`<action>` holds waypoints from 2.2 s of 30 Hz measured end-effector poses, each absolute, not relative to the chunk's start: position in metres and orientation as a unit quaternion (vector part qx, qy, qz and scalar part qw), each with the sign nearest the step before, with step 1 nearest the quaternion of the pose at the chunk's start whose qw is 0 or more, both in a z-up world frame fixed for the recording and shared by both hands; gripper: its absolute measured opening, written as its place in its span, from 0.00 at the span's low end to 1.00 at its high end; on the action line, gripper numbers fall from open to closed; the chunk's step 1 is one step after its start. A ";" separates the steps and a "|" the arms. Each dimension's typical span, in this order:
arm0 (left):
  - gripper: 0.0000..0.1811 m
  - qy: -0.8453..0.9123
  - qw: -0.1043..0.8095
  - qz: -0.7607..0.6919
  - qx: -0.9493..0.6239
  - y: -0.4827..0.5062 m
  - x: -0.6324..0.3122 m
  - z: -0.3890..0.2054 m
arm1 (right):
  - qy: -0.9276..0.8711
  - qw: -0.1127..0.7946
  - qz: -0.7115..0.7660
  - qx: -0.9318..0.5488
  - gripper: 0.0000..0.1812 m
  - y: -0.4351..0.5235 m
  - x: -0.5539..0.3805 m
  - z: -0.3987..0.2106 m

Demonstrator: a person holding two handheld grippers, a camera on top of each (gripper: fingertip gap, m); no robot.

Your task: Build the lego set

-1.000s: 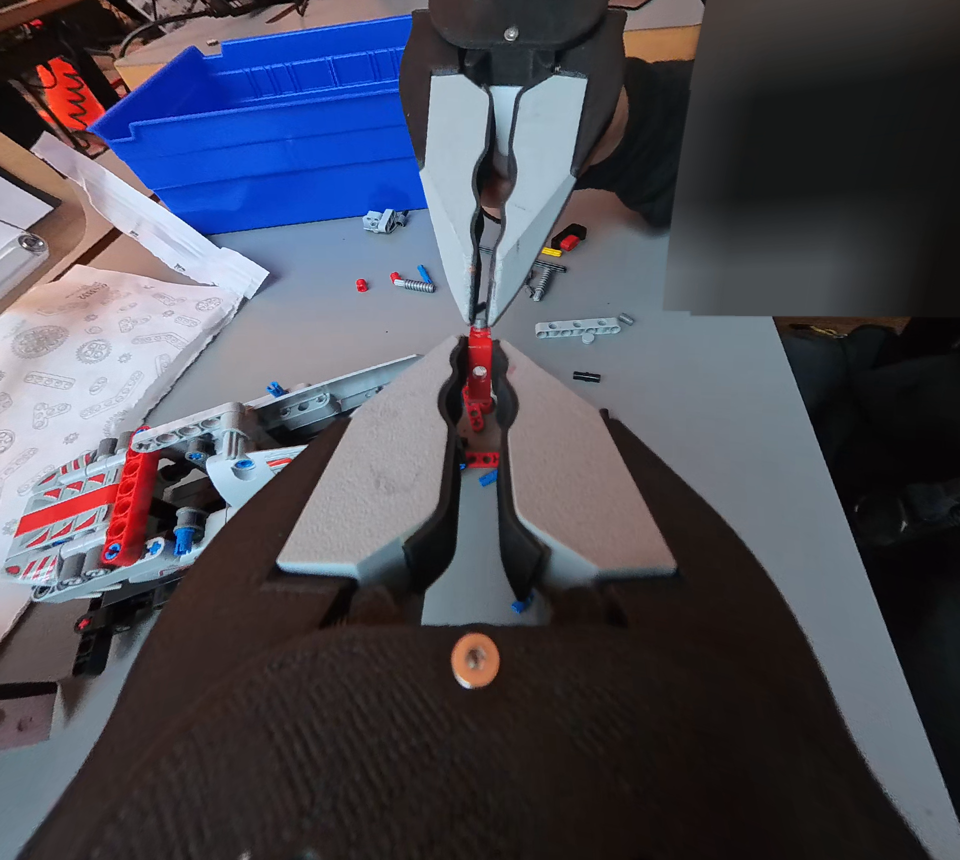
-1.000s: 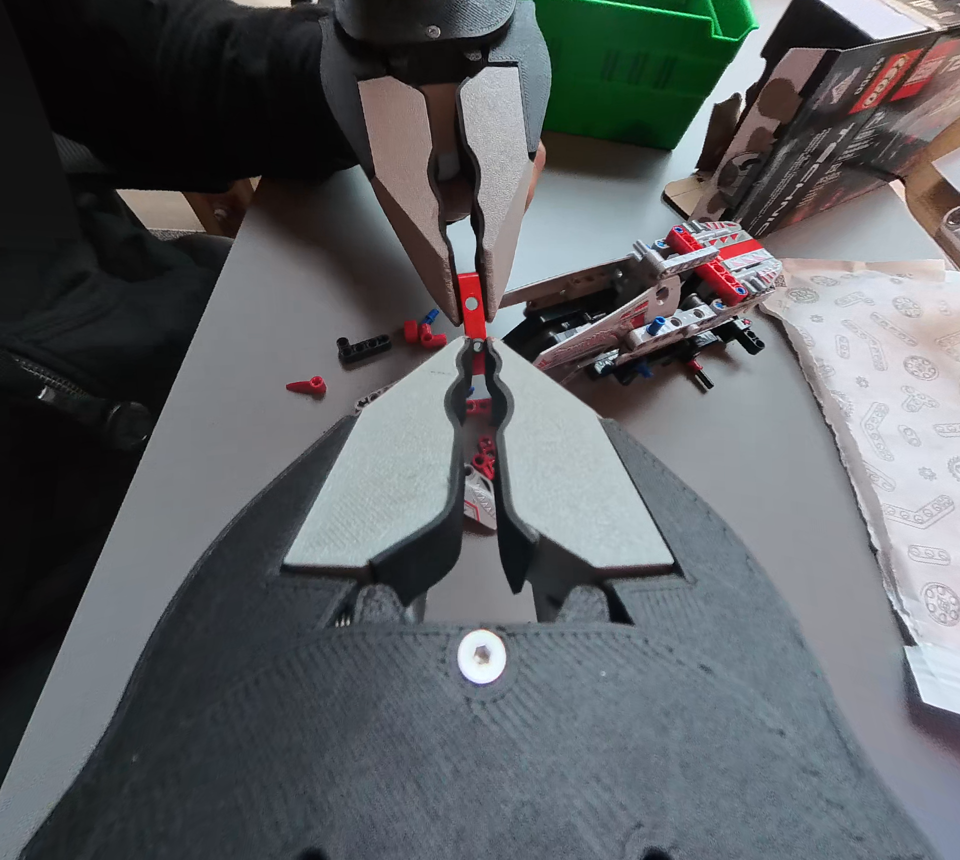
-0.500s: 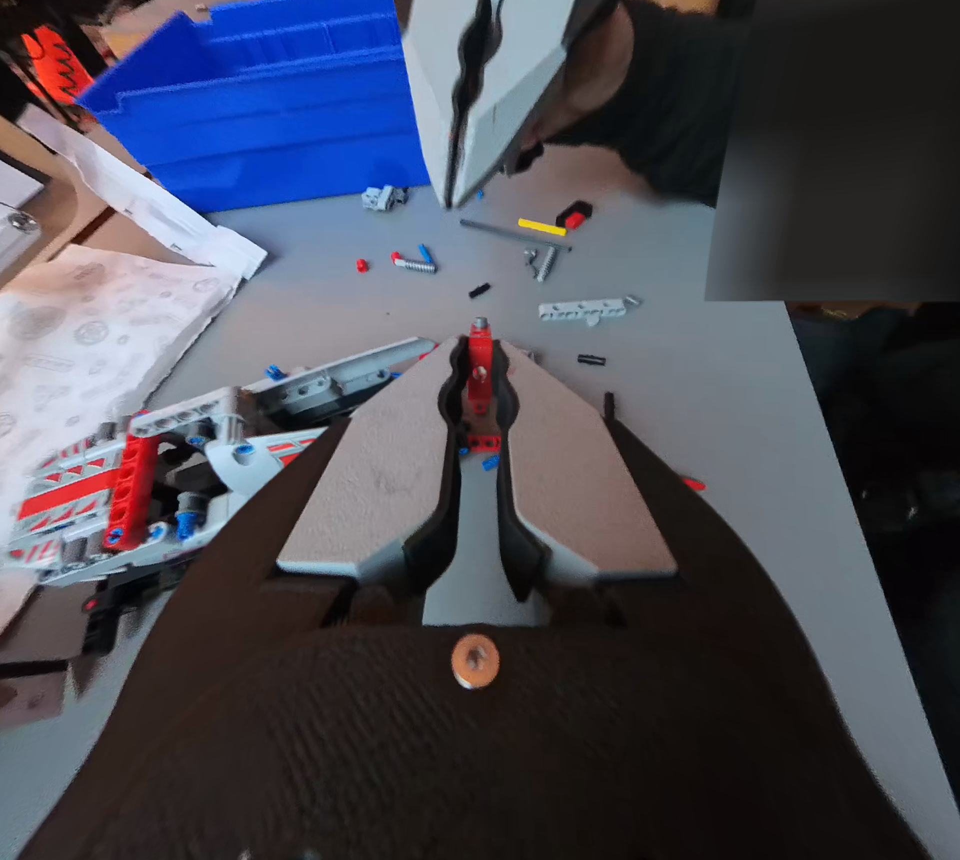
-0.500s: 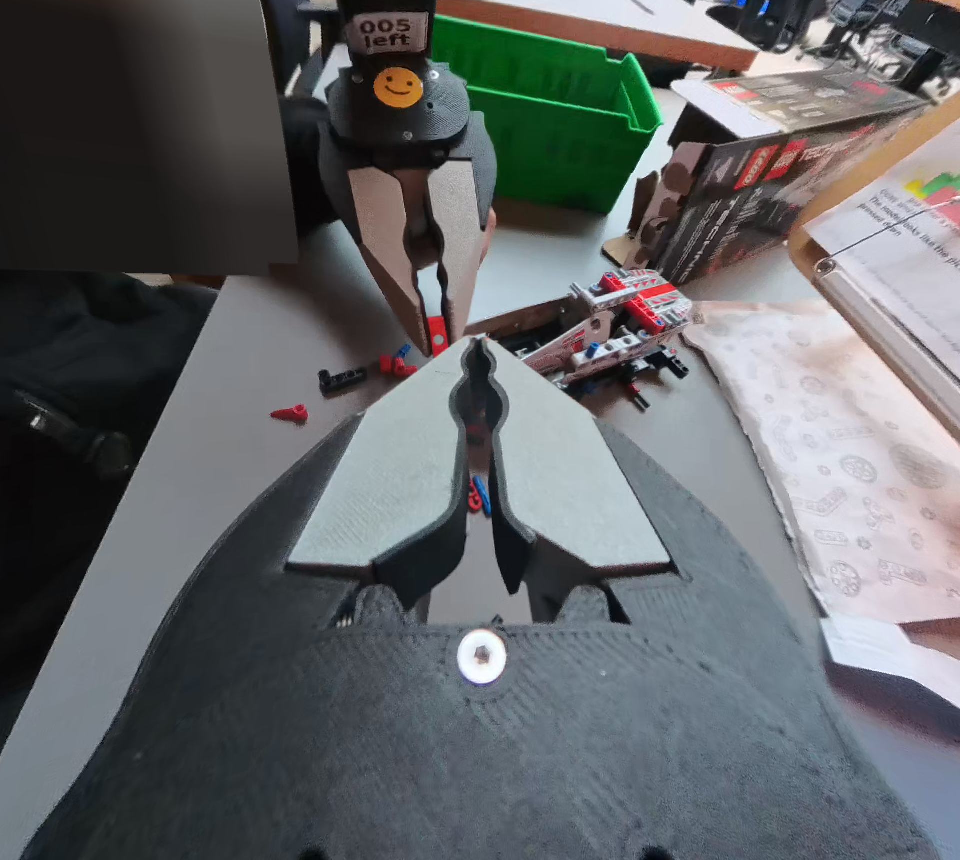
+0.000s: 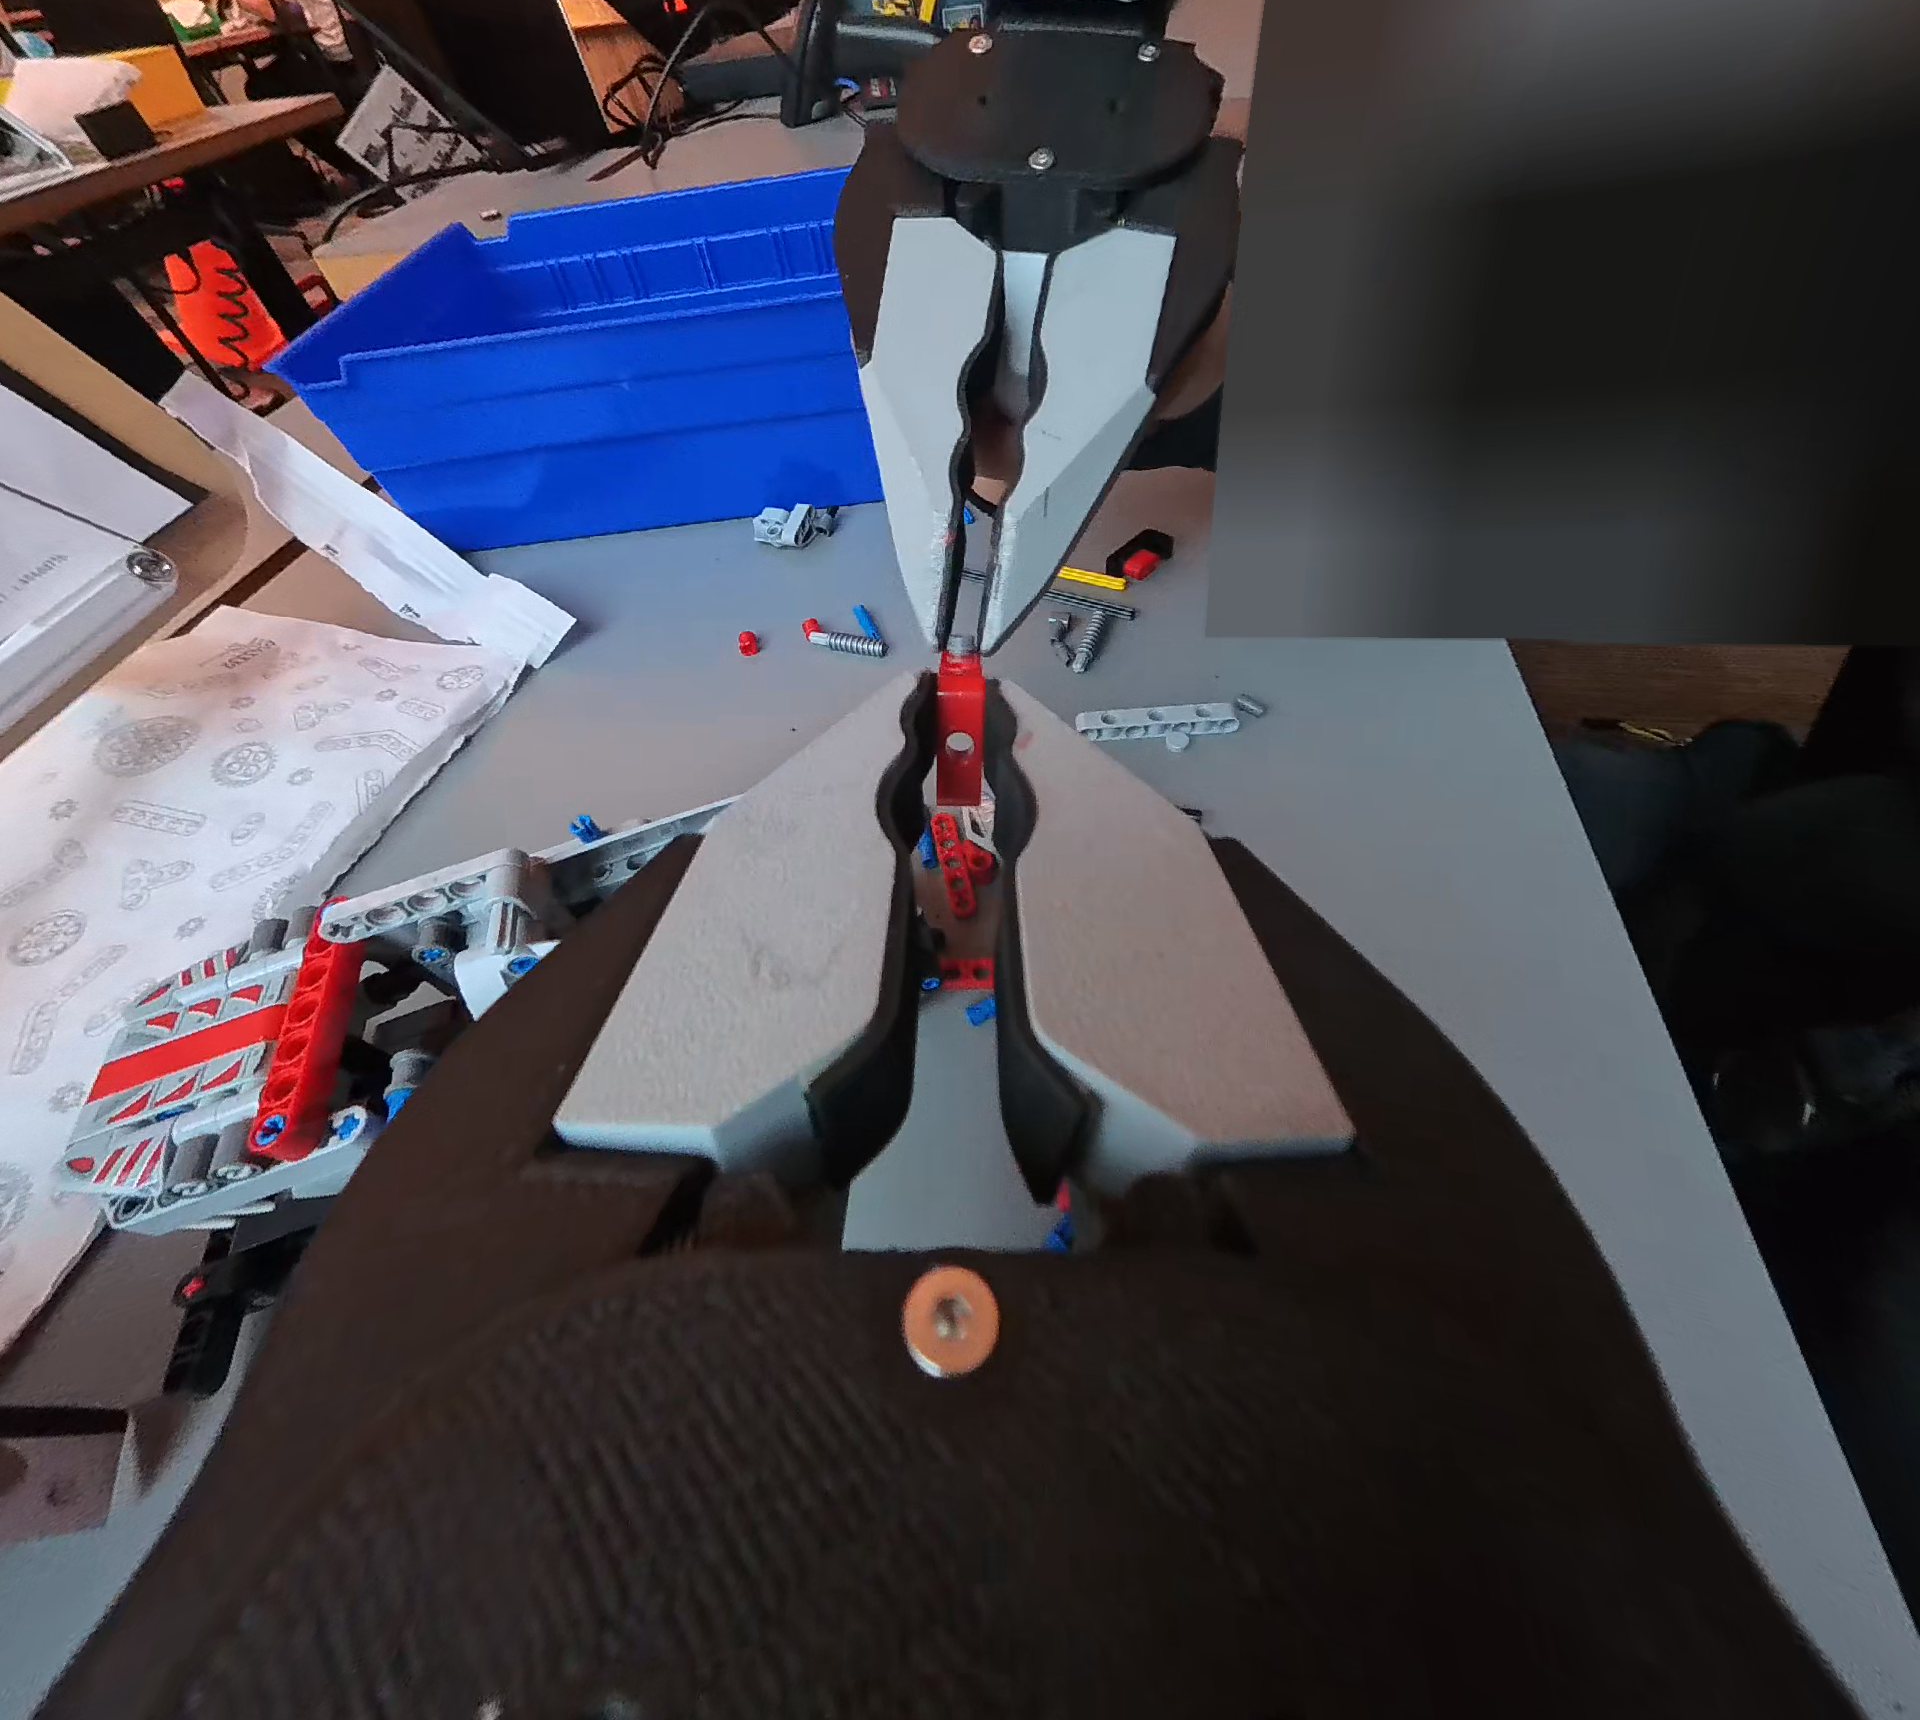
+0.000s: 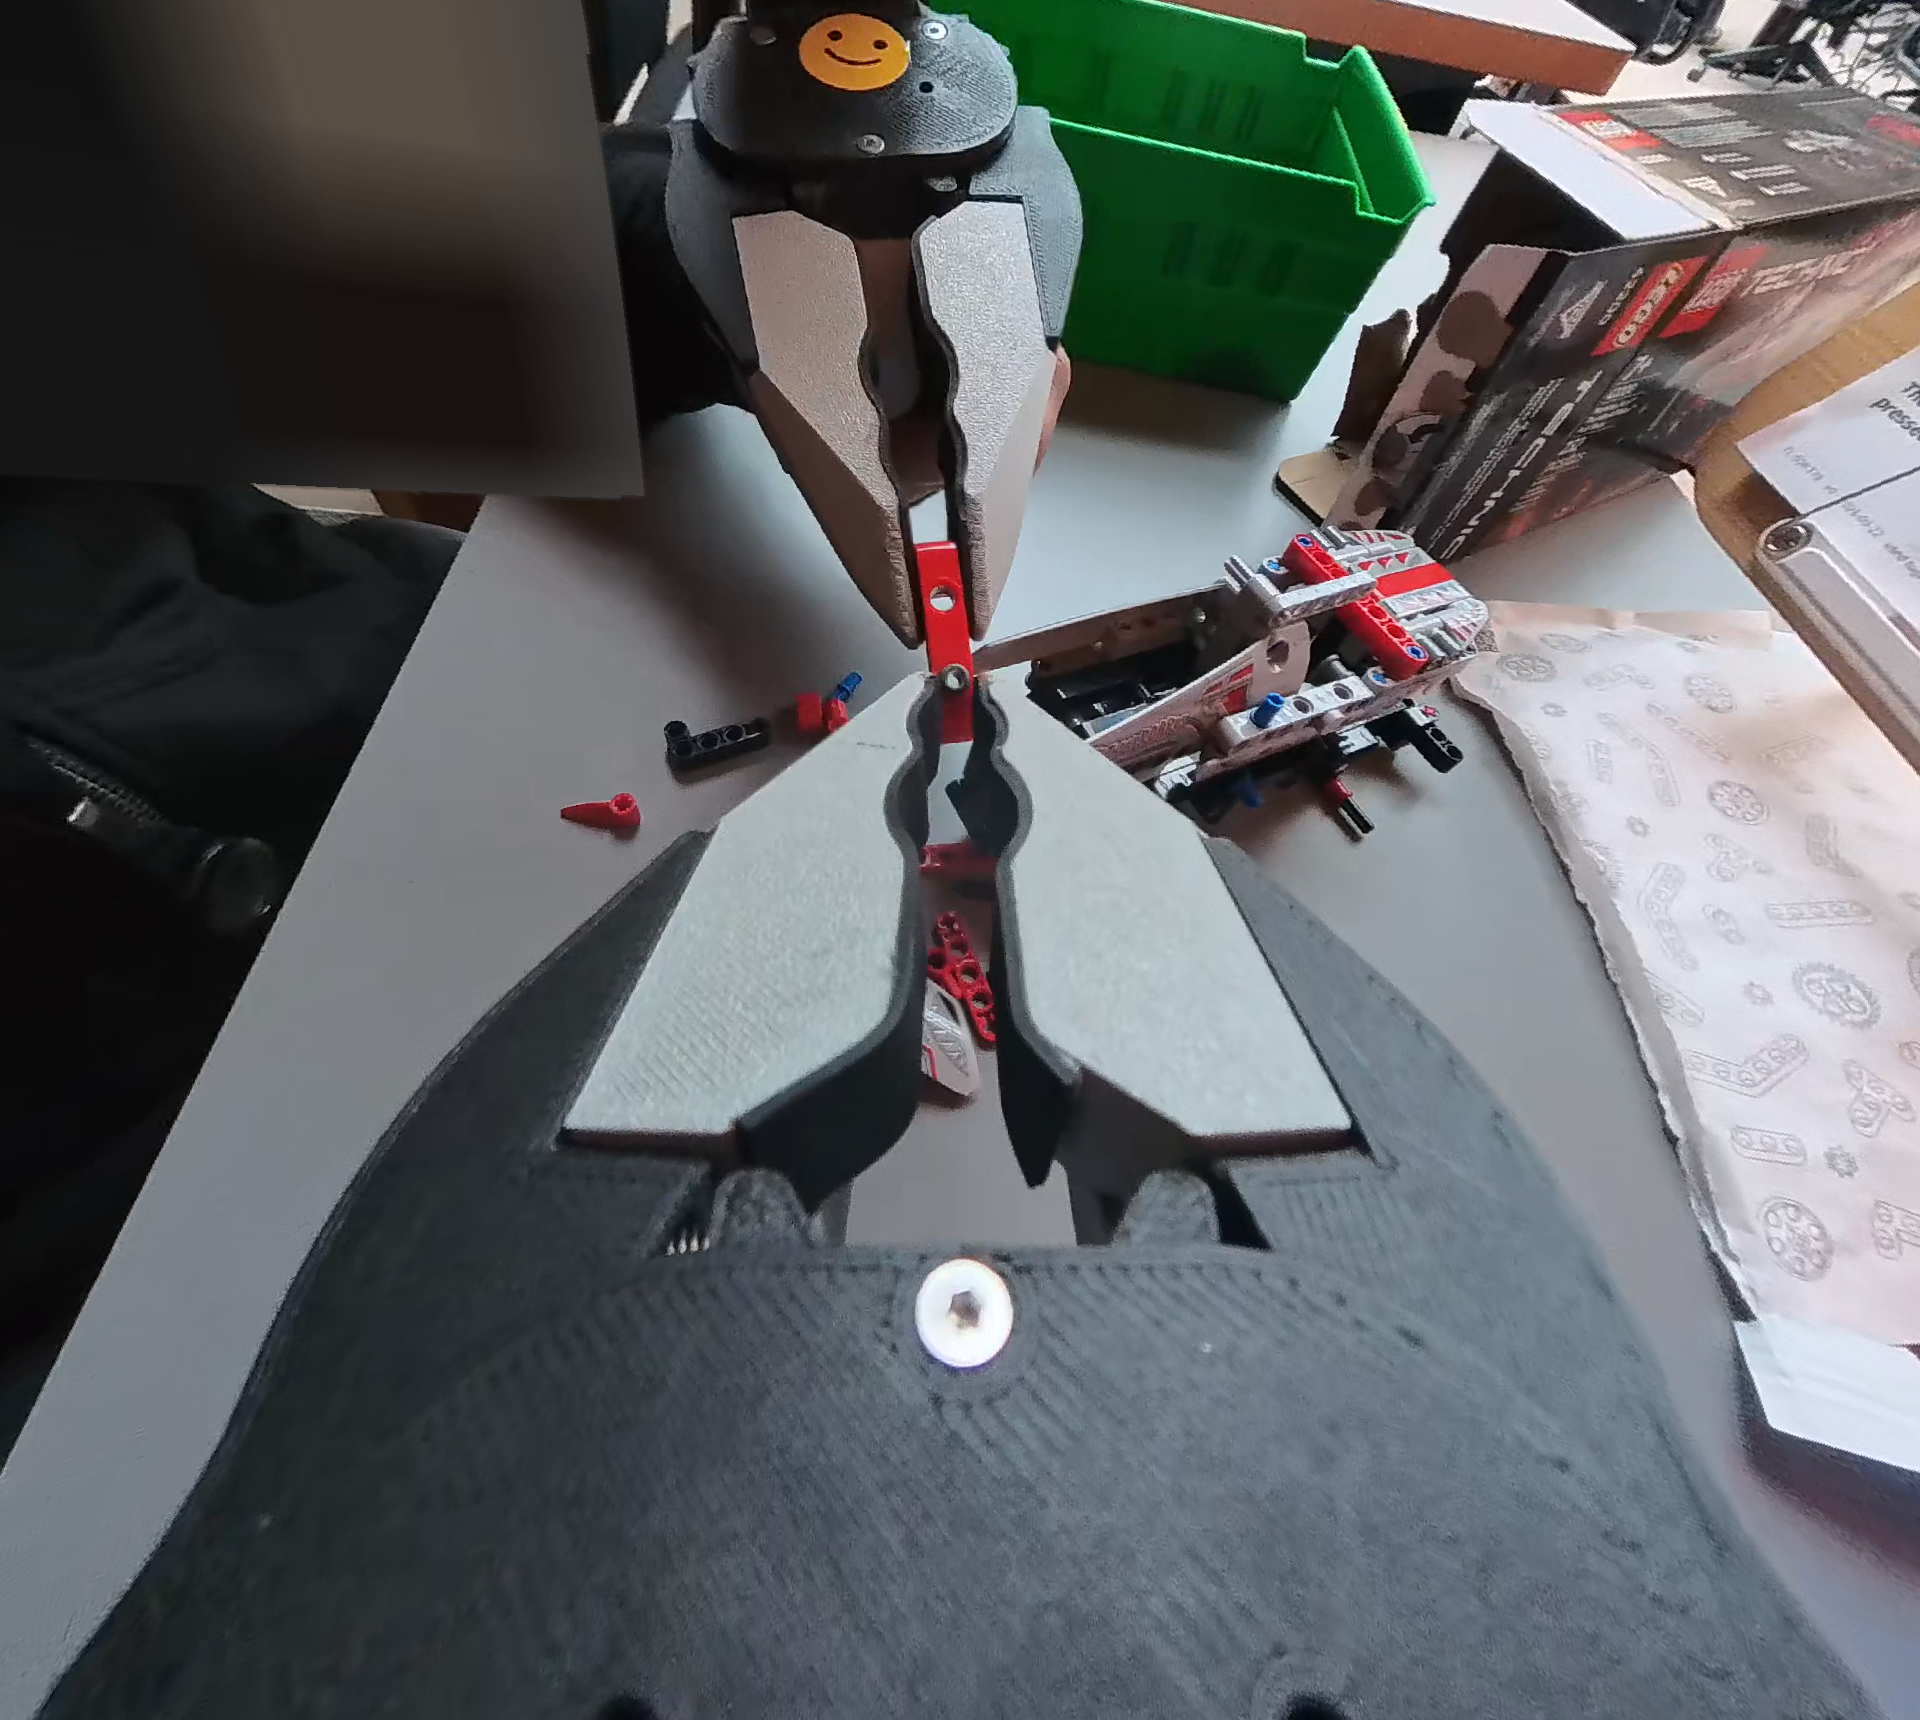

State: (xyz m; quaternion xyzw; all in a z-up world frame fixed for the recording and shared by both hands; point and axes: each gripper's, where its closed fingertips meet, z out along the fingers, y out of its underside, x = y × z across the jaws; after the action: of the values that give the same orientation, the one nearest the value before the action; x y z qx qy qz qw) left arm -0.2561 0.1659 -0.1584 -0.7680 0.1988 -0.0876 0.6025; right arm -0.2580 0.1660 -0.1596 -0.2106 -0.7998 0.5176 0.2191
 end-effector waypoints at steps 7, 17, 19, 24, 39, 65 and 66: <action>0.03 0.203 0.597 -0.083 -0.772 0.166 -0.255 -0.161 | -0.803 0.222 0.514 -0.205 0.01 0.164 -0.258 -0.161; 0.03 0.208 0.569 -0.068 -0.793 0.165 -0.256 -0.170 | -0.822 0.235 0.480 -0.197 0.00 0.164 -0.258 -0.170; 0.03 0.202 0.568 -0.070 -0.795 0.165 -0.257 -0.170 | -0.821 0.245 0.477 -0.198 0.00 0.164 -0.259 -0.170; 0.03 0.197 0.570 -0.074 -0.794 0.165 -0.258 -0.168 | -0.813 0.235 0.492 -0.203 0.00 0.164 -0.260 -0.168; 0.03 0.171 0.580 -0.103 -0.790 0.168 -0.263 -0.170 | -0.783 0.213 0.542 -0.220 0.04 0.172 -0.259 -0.155; 0.03 0.161 0.552 -0.139 -0.806 0.163 -0.261 -0.181 | -0.711 0.230 0.620 -0.239 0.00 0.196 -0.258 -0.114; 0.03 0.161 0.570 -0.162 -0.789 0.163 -0.256 -0.171 | -0.705 0.230 0.624 -0.248 0.00 0.204 -0.258 -0.111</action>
State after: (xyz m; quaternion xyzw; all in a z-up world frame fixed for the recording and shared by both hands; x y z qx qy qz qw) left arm -0.2557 0.1634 -0.1705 -0.7889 0.1615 -0.1617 0.5704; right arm -0.2578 0.2044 -0.1114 -0.2476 -0.7050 0.6235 0.2300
